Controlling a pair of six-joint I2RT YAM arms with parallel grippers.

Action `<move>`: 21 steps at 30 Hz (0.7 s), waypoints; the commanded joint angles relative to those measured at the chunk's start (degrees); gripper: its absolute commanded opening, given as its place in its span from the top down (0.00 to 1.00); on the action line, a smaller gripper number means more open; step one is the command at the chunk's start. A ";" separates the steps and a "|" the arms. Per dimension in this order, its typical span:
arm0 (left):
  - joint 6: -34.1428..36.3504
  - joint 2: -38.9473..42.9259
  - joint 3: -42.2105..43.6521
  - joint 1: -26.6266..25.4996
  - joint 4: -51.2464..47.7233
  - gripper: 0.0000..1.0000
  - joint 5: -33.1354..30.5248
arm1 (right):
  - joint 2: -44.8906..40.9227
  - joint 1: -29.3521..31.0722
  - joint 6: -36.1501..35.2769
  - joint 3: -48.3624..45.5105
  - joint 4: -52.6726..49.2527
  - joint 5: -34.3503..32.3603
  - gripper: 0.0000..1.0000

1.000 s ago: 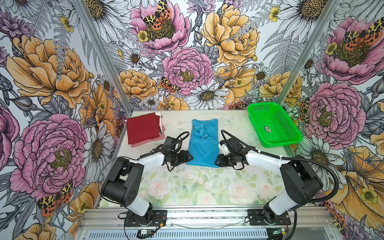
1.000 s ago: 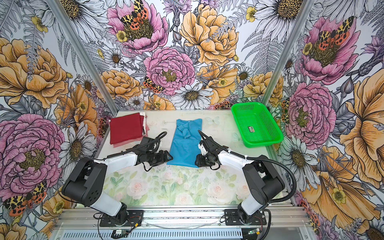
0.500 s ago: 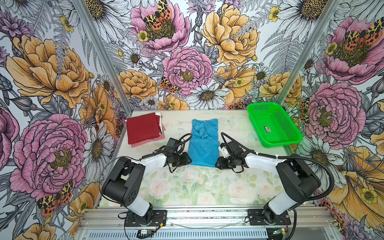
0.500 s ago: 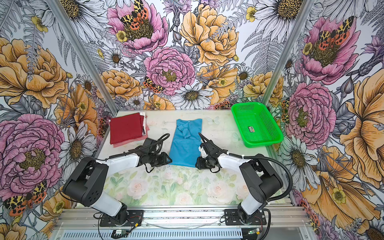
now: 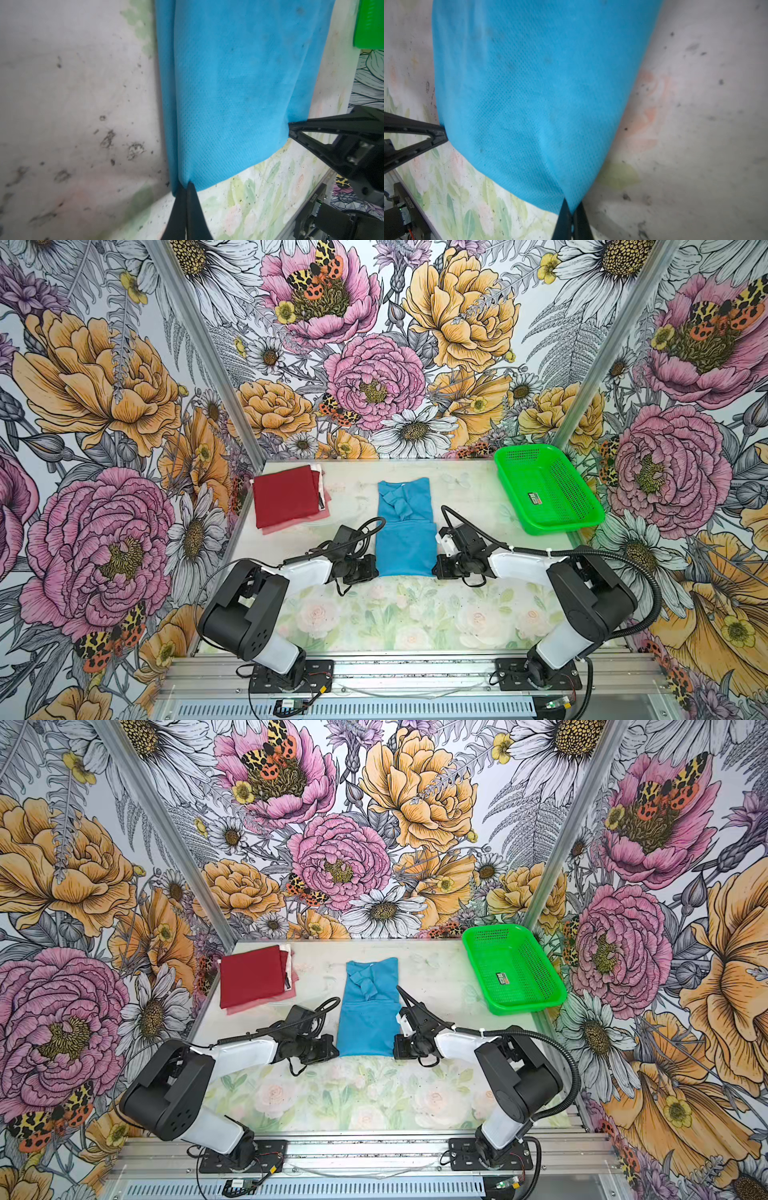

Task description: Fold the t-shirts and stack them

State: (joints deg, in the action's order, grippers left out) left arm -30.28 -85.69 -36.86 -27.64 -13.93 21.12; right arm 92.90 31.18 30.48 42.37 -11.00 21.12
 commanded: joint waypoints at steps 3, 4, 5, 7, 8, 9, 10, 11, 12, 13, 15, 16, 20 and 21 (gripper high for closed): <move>-3.00 8.15 4.42 -4.85 -1.60 1.00 -5.67 | -7.88 3.59 0.29 -5.73 -3.92 1.65 1.00; -3.81 10.00 5.09 -5.87 -1.89 1.00 -6.27 | -9.64 4.35 0.33 -6.64 -4.96 1.60 1.00; -4.62 12.66 5.82 -6.95 -2.29 1.00 -7.61 | -11.81 5.20 0.66 -7.69 -6.13 1.25 1.00; -6.58 18.66 7.04 -10.03 -4.25 1.00 -11.00 | -16.28 6.69 1.77 -9.49 -7.97 1.00 1.00; -7.76 22.10 7.60 -11.58 -5.84 1.00 -12.76 | -18.82 7.33 2.39 -10.30 -9.23 0.88 1.00; -8.81 25.06 8.18 -12.84 -7.20 1.00 -14.08 | -20.87 7.99 2.98 -10.74 -10.36 0.75 1.00; -10.10 28.62 8.74 -14.26 -8.97 1.00 -15.25 | -23.34 8.75 3.47 -10.95 -12.02 0.61 1.00; -11.43 32.25 9.27 -15.77 -10.64 1.00 -16.39 | -25.71 9.61 4.19 -10.95 -13.97 0.27 1.00; -12.56 35.23 9.64 -16.99 -12.20 1.00 -17.41 | -27.57 10.40 4.76 -10.72 -15.63 0.07 1.00; -13.77 38.65 10.08 -18.64 -13.77 1.00 -18.26 | -29.85 11.50 5.44 -10.21 -17.74 0.01 1.00; -15.59 43.58 10.08 -20.88 -16.40 1.00 -18.99 | -33.58 13.59 7.02 -8.55 -22.36 -0.46 1.00; -16.12 45.40 9.44 -21.94 -17.73 1.00 -19.47 | -35.50 15.19 7.81 -7.13 -24.94 -1.15 1.00; -17.08 47.29 6.18 -25.55 -19.90 1.00 -21.53 | -40.92 18.14 10.38 -2.05 -31.11 -1.82 1.00; -17.03 46.84 5.21 -26.25 -19.90 1.00 -22.07 | -41.45 18.18 10.61 -0.90 -31.87 -1.70 1.00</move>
State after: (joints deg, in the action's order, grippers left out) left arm -45.30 -38.61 -28.95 -52.34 -30.96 2.90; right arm 54.06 48.86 38.30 37.23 -37.10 20.60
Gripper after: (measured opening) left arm 0.050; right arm 0.049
